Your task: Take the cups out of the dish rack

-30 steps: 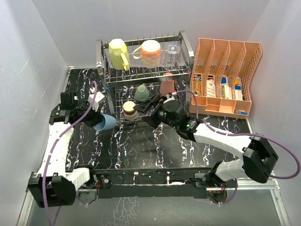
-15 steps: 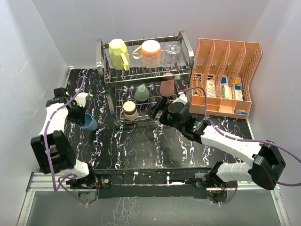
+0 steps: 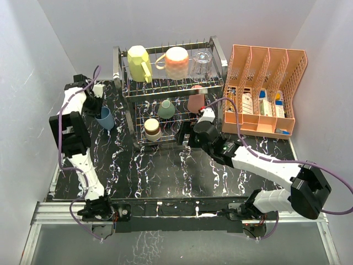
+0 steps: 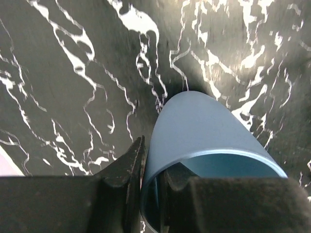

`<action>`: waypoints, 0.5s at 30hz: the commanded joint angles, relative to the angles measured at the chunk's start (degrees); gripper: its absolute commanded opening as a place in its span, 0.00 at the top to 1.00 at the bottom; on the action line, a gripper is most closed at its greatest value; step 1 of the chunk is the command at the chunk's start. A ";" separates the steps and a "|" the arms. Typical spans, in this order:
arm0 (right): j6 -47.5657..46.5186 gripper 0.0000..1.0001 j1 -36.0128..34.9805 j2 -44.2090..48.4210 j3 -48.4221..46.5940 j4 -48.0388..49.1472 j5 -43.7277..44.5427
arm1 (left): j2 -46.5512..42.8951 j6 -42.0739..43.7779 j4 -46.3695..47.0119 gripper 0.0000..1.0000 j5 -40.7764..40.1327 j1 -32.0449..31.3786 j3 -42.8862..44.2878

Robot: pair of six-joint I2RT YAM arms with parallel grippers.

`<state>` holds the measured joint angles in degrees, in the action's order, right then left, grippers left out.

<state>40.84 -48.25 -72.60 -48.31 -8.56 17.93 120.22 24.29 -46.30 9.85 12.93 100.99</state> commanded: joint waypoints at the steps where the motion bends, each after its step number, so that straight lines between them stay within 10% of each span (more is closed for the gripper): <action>1: -8.63 0.02 0.13 -2.16 -2.25 6.00 0.93 | 5.95 -1.89 -9.43 1.00 0.30 -1.85 12.00; 11: -20.62 0.02 -0.80 -11.38 -6.90 15.67 -2.27 | 15.75 -3.34 -14.95 1.00 -1.22 -4.33 29.39; 15: -24.64 0.02 -1.85 -16.14 -10.68 19.75 -3.16 | 15.65 -3.73 -14.22 0.81 -3.62 -4.49 30.44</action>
<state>22.74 -48.84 -85.91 -53.36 1.80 16.05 136.68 21.76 -58.08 8.82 8.69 128.90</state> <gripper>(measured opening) 0.982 0.133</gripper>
